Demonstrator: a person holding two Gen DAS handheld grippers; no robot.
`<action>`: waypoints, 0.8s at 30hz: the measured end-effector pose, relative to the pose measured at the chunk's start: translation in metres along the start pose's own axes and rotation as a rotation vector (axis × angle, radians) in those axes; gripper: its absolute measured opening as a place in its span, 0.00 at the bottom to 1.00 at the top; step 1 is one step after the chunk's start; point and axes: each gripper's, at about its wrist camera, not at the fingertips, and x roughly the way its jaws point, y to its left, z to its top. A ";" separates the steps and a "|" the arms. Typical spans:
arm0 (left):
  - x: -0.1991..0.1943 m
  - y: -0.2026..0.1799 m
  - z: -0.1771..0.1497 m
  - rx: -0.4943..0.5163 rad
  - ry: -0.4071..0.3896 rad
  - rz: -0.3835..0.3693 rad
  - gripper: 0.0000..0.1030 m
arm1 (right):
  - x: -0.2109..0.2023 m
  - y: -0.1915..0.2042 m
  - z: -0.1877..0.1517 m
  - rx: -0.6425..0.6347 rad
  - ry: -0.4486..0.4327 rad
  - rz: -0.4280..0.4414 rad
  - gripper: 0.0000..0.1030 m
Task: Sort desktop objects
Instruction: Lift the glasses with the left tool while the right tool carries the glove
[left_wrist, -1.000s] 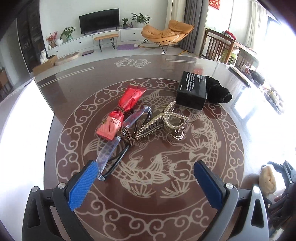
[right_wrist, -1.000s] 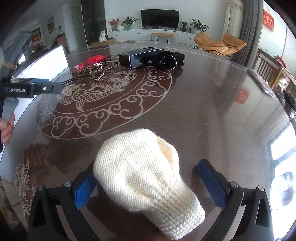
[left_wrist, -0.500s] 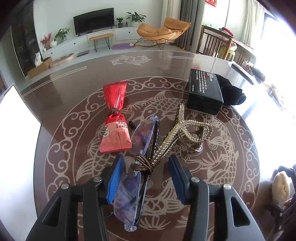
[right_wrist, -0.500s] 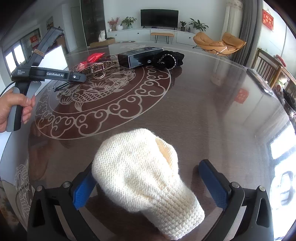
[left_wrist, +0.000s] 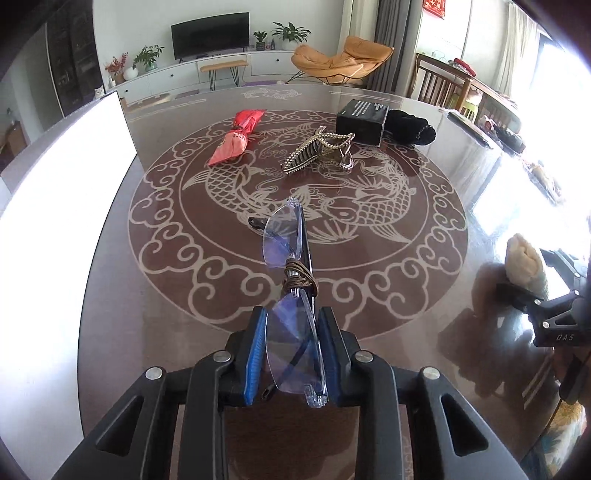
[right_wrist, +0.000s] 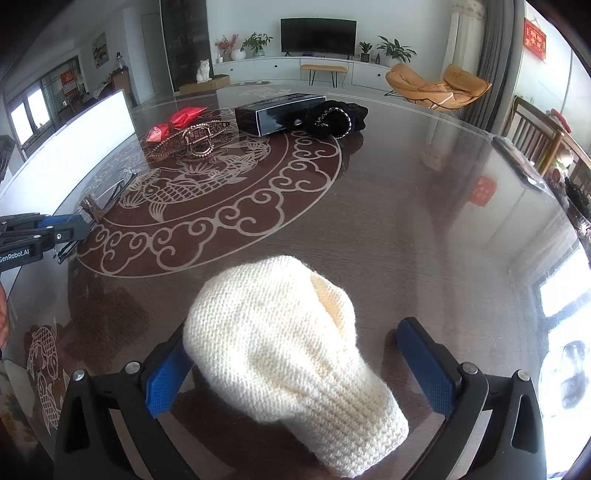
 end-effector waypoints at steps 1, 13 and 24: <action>-0.002 -0.003 -0.004 0.006 -0.002 0.009 0.28 | 0.000 0.000 0.000 0.000 0.000 0.000 1.00; -0.004 -0.011 -0.009 0.001 -0.009 0.038 0.29 | -0.001 0.000 0.000 0.000 0.000 0.000 1.00; 0.006 -0.014 -0.006 0.005 -0.006 0.090 0.86 | -0.001 0.000 -0.001 0.000 0.000 0.000 1.00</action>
